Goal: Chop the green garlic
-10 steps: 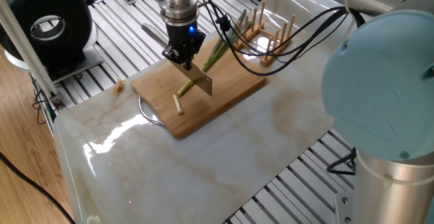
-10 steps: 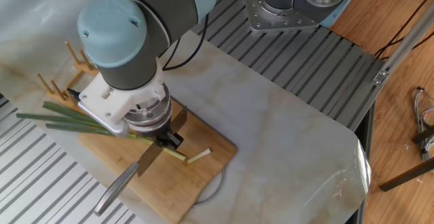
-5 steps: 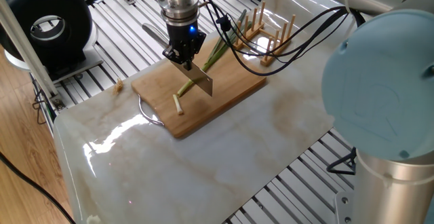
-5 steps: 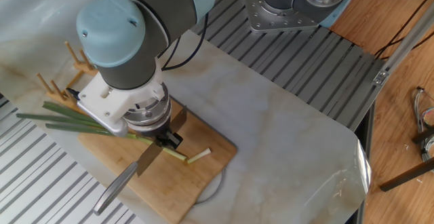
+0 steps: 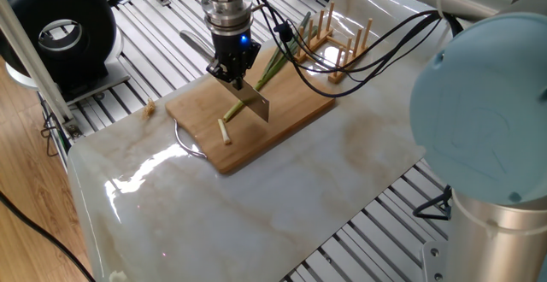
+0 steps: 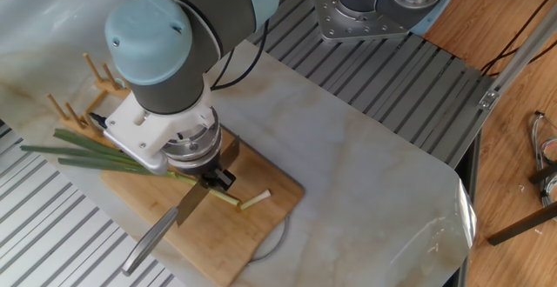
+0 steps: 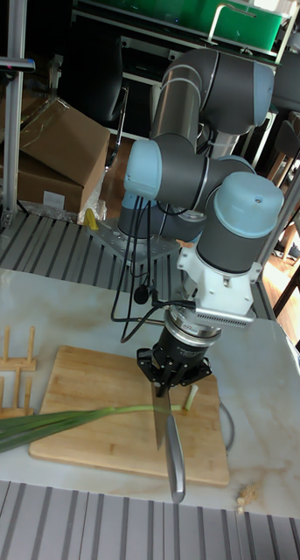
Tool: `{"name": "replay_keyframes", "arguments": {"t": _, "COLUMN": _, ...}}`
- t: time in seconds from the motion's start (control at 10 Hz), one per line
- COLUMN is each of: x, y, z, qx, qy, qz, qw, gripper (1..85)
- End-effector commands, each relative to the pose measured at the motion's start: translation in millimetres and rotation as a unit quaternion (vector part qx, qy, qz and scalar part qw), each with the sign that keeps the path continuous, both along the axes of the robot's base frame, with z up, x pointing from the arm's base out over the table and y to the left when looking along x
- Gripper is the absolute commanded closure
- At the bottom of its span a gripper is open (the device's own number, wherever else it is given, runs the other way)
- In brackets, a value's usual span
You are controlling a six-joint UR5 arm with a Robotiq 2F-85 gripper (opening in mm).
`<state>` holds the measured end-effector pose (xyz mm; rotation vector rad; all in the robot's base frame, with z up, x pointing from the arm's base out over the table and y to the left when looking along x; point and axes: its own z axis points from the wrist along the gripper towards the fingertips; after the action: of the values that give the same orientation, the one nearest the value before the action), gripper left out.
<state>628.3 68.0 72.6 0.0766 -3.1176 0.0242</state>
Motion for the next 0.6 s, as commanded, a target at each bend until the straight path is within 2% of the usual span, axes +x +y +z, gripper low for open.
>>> {"name": "replay_keyframes", "arguments": {"t": 0.0, "x": 1.7, "y": 3.8, "z": 0.7, "qx": 0.006, "qy": -0.005, "qz": 0.005, "qw": 1.0000, "gripper": 84.3}}
{"name": "replay_keyframes", "arguments": {"t": 0.5, "x": 1.7, "y": 3.6, "z": -2.6, "qx": 0.004, "qy": -0.004, "qz": 0.013, "qw": 0.9999, "gripper": 84.3}}
